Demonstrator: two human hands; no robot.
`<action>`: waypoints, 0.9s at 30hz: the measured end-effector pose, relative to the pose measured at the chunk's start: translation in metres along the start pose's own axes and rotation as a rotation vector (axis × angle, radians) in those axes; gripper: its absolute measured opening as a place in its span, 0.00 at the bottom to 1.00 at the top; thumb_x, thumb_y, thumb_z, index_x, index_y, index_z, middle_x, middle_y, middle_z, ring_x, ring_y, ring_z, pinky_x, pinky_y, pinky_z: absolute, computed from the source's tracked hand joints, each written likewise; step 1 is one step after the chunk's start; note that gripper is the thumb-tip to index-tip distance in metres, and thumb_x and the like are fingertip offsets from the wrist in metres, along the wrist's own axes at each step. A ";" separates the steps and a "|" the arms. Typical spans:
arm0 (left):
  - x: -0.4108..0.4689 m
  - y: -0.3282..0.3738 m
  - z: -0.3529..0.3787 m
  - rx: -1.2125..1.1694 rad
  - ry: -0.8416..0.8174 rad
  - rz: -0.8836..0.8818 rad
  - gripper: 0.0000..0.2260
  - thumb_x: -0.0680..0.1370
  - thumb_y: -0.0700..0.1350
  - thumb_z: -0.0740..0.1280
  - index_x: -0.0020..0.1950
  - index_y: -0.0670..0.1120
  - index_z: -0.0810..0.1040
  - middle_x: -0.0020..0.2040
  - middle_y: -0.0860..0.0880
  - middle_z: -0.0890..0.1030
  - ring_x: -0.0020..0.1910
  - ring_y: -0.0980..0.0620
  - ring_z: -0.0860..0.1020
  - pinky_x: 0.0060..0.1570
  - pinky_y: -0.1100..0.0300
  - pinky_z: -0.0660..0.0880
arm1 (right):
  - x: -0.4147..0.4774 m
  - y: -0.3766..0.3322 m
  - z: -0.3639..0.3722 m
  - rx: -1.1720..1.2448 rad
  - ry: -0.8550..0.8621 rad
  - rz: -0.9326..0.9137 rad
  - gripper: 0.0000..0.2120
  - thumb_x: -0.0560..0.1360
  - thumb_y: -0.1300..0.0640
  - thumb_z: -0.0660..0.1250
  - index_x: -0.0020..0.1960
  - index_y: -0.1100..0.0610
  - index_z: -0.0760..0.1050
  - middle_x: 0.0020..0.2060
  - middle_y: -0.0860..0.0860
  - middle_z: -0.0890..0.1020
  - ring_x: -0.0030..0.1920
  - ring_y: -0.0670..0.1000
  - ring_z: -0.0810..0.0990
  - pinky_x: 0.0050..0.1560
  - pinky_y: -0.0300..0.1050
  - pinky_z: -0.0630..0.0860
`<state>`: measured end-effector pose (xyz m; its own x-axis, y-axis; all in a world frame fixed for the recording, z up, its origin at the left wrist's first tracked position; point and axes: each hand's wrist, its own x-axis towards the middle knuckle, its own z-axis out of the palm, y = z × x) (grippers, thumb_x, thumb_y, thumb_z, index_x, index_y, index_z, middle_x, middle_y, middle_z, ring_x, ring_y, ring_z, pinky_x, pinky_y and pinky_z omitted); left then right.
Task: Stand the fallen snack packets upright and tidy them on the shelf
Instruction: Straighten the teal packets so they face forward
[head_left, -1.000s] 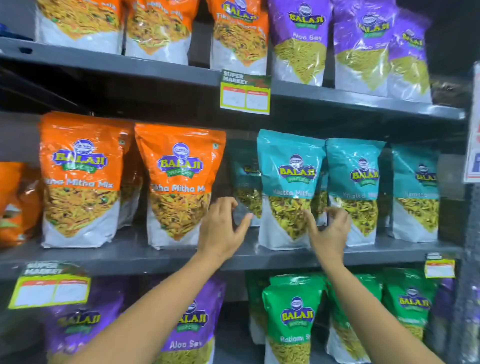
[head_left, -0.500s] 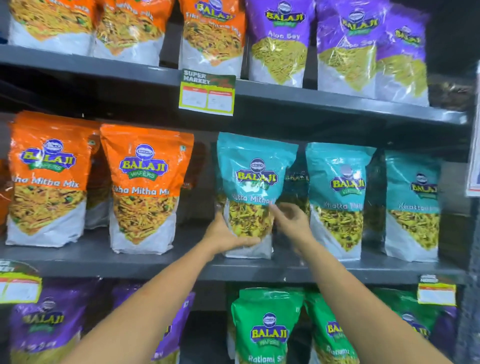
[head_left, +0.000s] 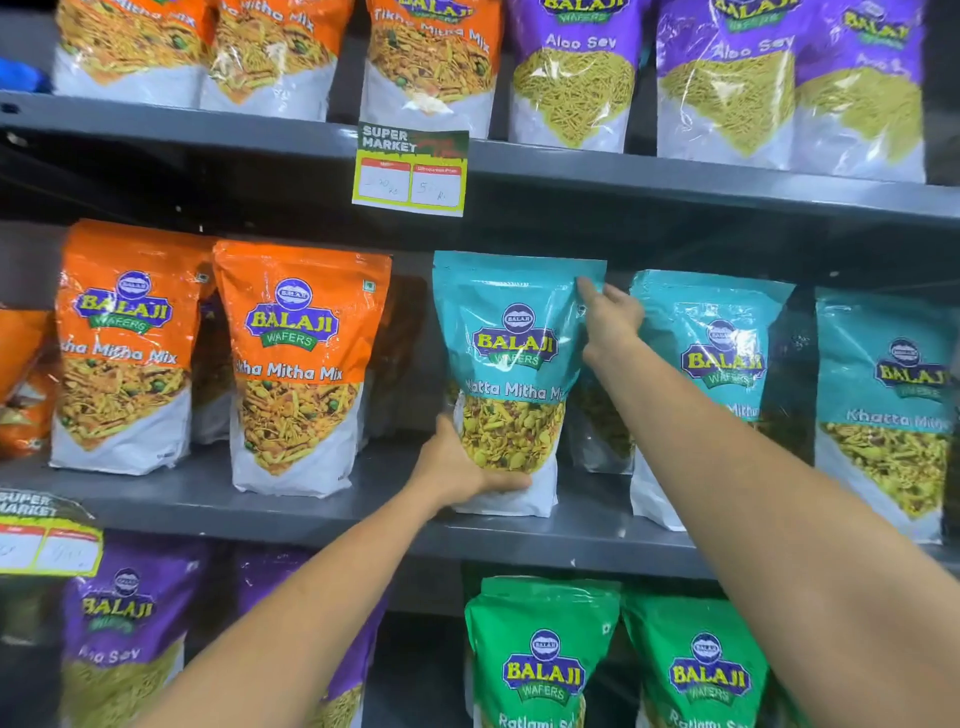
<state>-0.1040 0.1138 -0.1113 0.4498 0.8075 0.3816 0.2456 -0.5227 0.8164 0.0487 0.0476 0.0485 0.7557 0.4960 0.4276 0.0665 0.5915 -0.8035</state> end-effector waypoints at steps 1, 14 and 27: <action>0.001 0.000 -0.004 -0.031 -0.030 -0.007 0.51 0.47 0.63 0.80 0.63 0.48 0.62 0.58 0.52 0.75 0.57 0.51 0.75 0.59 0.54 0.73 | -0.003 0.003 -0.004 -0.047 -0.042 0.010 0.14 0.73 0.51 0.71 0.52 0.59 0.76 0.40 0.50 0.83 0.43 0.51 0.83 0.47 0.48 0.81; 0.081 0.057 -0.064 -0.520 0.346 0.155 0.05 0.73 0.46 0.71 0.38 0.50 0.77 0.43 0.52 0.83 0.43 0.56 0.80 0.31 0.70 0.72 | -0.079 0.113 -0.073 -0.320 -0.446 0.137 0.55 0.47 0.46 0.84 0.68 0.53 0.61 0.56 0.52 0.79 0.56 0.53 0.81 0.60 0.55 0.77; 0.010 0.005 0.013 -0.444 0.311 -0.042 0.27 0.80 0.61 0.44 0.73 0.50 0.64 0.73 0.46 0.68 0.71 0.44 0.66 0.67 0.53 0.60 | -0.085 0.129 -0.048 -0.391 -0.234 0.117 0.33 0.76 0.32 0.44 0.69 0.51 0.67 0.70 0.54 0.72 0.68 0.54 0.71 0.71 0.54 0.64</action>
<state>-0.0868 0.1157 -0.1089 0.1559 0.9032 0.3999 -0.1589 -0.3767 0.9126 0.0245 0.0508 -0.1114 0.6085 0.7018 0.3704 0.2640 0.2612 -0.9285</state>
